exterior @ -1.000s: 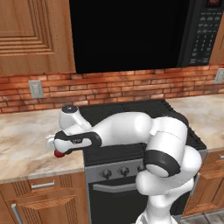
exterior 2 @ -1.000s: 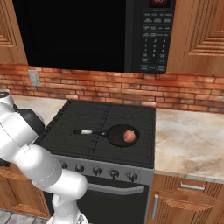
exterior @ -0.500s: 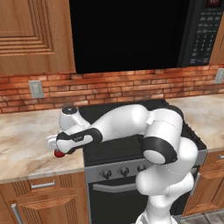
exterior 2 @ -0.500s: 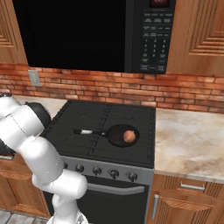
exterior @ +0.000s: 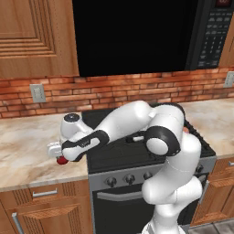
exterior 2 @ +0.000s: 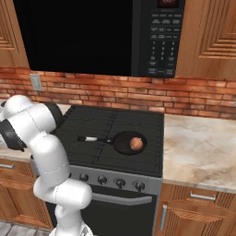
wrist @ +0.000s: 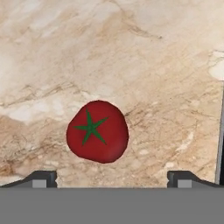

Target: Place the pan on the front right burner on the stove. Then place the tomato and the onion in the pan and turn on the front right burner.

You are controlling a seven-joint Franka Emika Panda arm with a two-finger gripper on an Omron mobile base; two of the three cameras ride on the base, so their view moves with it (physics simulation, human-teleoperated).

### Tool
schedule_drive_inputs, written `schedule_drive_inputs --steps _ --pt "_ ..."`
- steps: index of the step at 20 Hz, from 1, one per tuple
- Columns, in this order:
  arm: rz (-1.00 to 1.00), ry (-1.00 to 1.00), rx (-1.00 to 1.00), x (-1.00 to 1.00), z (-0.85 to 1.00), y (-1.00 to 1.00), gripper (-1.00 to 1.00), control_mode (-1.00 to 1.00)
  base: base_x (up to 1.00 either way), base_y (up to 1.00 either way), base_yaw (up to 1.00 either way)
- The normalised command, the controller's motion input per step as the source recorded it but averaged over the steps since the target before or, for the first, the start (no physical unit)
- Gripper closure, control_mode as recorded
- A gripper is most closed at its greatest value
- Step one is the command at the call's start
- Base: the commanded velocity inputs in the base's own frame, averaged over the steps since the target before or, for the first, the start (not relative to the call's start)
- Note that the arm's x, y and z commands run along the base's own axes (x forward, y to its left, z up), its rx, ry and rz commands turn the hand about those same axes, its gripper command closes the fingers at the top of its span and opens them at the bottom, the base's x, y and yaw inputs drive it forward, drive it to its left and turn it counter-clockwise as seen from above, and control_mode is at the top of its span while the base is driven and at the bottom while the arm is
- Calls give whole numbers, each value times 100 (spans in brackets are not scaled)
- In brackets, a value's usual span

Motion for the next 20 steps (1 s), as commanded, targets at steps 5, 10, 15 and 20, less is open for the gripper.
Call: schedule_drive_inputs --steps 5,10,15,20 --pt "0 1 0 13 -12 14 -100 -100 0 0 0" --pt "0 1 0 16 -14 11 -100 -100 0 0 0" --pt "0 2 0 5 -20 4 -100 -100 0 0 0" --pt "0 3 0 0 -26 0 -100 -100 0 0 0"
